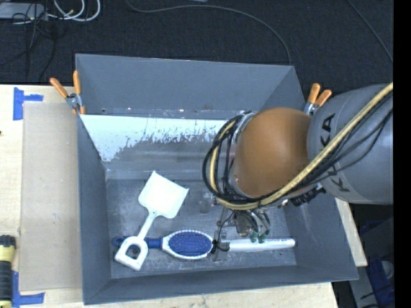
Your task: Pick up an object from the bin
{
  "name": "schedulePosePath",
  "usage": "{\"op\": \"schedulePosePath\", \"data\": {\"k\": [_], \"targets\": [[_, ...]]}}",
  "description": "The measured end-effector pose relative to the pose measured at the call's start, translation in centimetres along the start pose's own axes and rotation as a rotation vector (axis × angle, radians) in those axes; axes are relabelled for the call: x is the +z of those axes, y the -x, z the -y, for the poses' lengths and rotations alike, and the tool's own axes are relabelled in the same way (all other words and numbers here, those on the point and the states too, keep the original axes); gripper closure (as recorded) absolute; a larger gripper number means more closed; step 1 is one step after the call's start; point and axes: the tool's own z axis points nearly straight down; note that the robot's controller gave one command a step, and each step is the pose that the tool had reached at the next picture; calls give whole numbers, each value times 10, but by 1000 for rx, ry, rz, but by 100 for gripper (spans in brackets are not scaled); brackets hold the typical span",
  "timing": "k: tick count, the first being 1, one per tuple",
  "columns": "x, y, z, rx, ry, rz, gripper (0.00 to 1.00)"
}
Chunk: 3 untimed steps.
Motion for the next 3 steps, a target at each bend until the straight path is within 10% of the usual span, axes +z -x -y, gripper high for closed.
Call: {"op": "schedulePosePath", "data": {"k": [1, 2, 3], "targets": [[-4, 2, 1, 4, 1, 8, 0], [55, 4, -4, 131, 1, 6, 0], [125, 9, -13, -15, 1, 7, 0]]}}
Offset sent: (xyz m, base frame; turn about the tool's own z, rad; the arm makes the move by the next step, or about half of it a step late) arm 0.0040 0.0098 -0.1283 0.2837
